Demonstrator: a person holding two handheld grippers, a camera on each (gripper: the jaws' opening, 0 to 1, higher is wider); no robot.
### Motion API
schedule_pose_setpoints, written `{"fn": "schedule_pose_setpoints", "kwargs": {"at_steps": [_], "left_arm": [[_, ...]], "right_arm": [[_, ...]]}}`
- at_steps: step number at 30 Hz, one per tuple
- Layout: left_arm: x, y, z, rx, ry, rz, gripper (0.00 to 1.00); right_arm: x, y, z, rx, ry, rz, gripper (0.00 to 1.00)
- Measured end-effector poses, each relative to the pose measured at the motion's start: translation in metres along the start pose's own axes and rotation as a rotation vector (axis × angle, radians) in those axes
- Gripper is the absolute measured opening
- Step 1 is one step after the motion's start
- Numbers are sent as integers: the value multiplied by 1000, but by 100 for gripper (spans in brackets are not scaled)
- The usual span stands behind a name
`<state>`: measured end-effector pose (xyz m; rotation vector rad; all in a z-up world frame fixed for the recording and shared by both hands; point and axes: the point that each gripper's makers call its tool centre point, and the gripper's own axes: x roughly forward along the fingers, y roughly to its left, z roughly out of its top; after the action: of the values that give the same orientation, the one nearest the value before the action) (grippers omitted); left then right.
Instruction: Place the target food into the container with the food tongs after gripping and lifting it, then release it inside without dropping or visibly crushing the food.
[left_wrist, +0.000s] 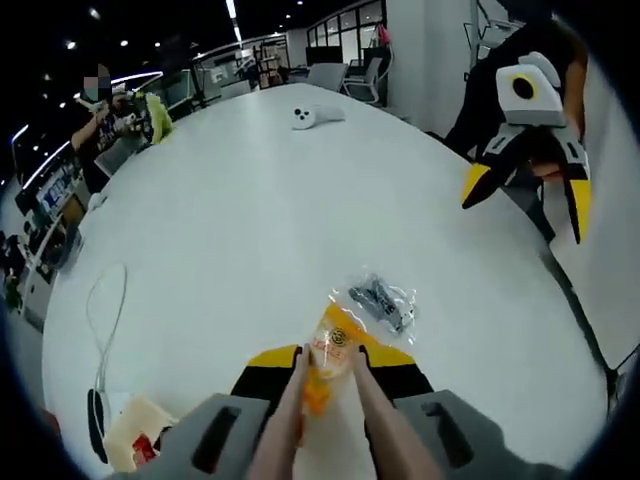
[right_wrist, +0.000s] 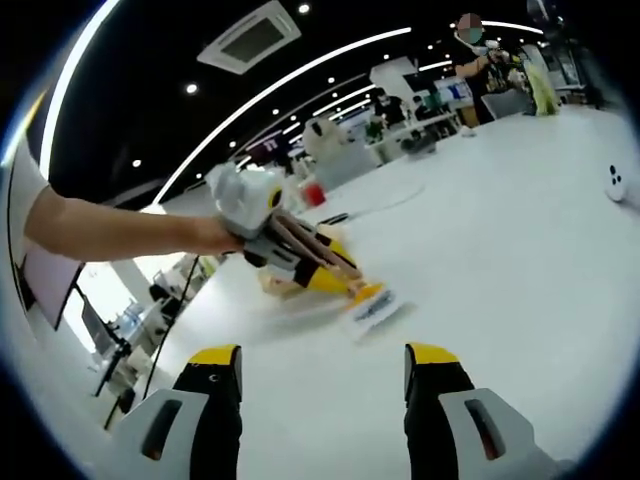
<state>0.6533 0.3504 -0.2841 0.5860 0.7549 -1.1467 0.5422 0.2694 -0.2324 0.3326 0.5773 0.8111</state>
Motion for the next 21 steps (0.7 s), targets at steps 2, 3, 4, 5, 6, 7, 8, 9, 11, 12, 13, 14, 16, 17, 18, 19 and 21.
{"fn": "schedule_pose_setpoints", "kwargs": {"at_steps": [2, 3, 4, 5, 6, 7, 8, 9, 11, 12, 13, 14, 16, 17, 18, 19, 21], "left_arm": [[-1, 2, 0, -13, 3, 12, 18], [-2, 2, 2, -26, 8, 30, 17], [-2, 3, 3, -50, 9, 46, 17], [-2, 2, 3, -45, 8, 45, 16], [-3, 2, 2, -45, 5, 50, 16], [-3, 2, 2, -45, 3, 54, 16], [-4, 3, 3, -80, -8, 67, 16], [-6, 3, 2, -87, -9, 74, 16], [-8, 3, 0, -88, -7, 85, 16], [-9, 1, 0, -101, -13, 86, 16], [-10, 0, -1, -126, -17, 85, 16], [-11, 0, 1, -137, -39, 94, 16], [-12, -1, 3, -217, -71, 93, 16], [-13, 1, 3, -201, -68, 102, 16], [-14, 0, 4, -196, -73, 105, 16], [-16, 0, 7, -207, -84, 110, 16], [-18, 0, 11, -203, -91, 117, 16]], "right_arm": [[-1, -1, 0, 2, -2, -3, 66], [-1, -1, 1, 4, -4, -3, 66], [-2, -1, 1, 4, -7, -4, 66], [-2, -1, 2, 3, -9, -3, 66], [-2, -1, 3, 3, -11, -3, 66], [-2, -1, 3, 2, -12, -2, 66], [-2, -1, 3, 2, -13, -2, 66], [-2, 0, 4, 0, -14, 0, 66], [-3, 0, 4, -2, -14, 1, 66], [-3, 1, 4, -2, -15, 2, 66], [-4, 1, 4, -3, -15, 3, 66], [-4, 1, 4, -5, -15, 2, 66], [-4, 1, 4, -4, -17, 4, 66], [-4, 2, 4, -6, -17, 5, 66], [-4, 3, 4, -8, -18, 7, 66], [-4, 4, 4, -8, -18, 8, 66], [-4, 6, 3, -13, -16, 14, 66]]}}
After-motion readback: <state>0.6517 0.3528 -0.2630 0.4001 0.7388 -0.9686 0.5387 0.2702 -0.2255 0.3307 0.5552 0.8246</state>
